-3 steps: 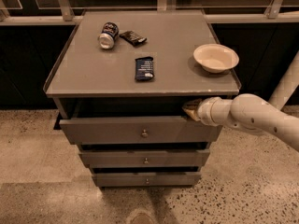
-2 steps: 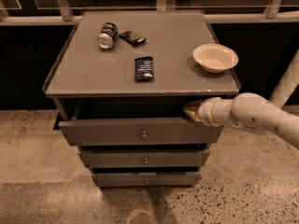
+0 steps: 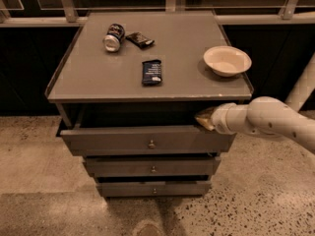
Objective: Open top drawer
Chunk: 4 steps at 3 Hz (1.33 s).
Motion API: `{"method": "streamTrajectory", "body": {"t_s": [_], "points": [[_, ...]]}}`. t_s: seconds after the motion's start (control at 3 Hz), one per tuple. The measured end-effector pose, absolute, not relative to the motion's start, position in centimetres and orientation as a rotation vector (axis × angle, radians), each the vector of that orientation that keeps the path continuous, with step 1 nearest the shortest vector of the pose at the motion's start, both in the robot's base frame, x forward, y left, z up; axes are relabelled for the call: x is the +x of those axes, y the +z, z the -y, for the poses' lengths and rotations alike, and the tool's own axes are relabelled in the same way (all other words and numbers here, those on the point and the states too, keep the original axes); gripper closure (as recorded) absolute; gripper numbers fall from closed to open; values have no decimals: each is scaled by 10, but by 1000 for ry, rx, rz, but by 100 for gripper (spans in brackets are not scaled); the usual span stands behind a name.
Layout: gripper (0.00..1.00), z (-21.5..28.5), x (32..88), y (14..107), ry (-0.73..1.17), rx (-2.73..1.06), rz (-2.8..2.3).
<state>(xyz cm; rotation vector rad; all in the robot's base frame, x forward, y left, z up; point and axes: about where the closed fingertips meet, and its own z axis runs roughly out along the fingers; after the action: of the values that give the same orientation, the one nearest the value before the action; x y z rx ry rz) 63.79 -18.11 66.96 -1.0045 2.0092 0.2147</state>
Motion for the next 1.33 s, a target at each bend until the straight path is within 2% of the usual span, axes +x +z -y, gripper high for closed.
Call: {"method": "streamTrajectory", "body": {"t_s": [1.33], "points": [[100, 191, 611, 666, 305, -1013, -2094]]}}
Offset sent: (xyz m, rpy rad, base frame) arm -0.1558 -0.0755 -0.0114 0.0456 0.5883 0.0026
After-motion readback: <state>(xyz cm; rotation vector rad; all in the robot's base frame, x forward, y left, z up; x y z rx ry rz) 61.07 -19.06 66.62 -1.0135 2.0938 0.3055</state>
